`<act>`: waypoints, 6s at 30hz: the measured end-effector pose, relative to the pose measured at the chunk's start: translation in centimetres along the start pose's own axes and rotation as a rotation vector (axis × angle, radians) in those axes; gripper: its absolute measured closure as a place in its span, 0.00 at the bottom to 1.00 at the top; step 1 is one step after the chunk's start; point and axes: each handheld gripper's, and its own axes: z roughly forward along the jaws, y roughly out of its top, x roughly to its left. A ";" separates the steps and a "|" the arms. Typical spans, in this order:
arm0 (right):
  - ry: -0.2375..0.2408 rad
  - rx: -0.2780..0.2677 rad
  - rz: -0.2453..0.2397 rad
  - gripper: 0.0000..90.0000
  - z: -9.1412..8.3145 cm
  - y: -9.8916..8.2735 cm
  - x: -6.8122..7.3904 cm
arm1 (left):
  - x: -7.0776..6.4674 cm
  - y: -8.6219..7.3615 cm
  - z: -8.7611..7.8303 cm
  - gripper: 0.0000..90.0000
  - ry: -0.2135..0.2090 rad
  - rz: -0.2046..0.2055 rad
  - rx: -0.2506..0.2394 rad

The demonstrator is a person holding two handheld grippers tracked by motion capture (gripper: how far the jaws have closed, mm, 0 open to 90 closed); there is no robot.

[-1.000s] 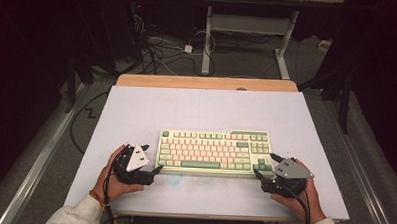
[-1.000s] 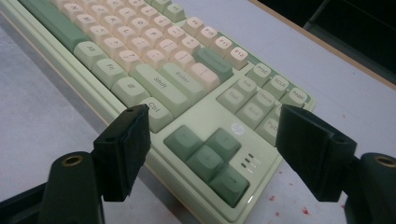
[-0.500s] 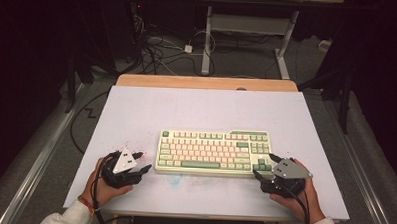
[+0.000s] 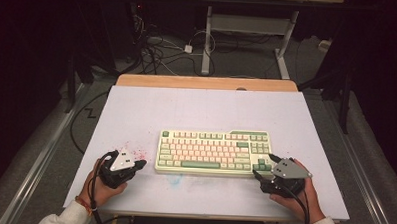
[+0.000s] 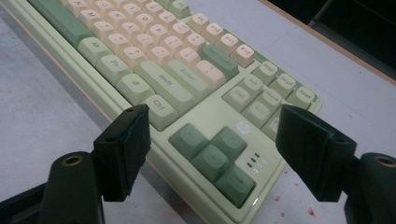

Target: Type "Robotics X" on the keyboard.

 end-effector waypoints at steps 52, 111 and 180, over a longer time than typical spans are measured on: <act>0.027 0.016 0.009 0.30 0.2 0.0 -0.2 | -1.3 9.7 6.7 0.97 -0.123 0.071 -0.004; 0.020 0.036 -0.029 0.30 0.3 -0.1 0.3 | -6.5 12.2 9.4 0.96 -0.226 0.248 0.020; 0.007 0.015 -0.027 0.30 0.1 0.0 0.3 | -5.2 12.2 7.2 0.21 0.028 0.251 -0.133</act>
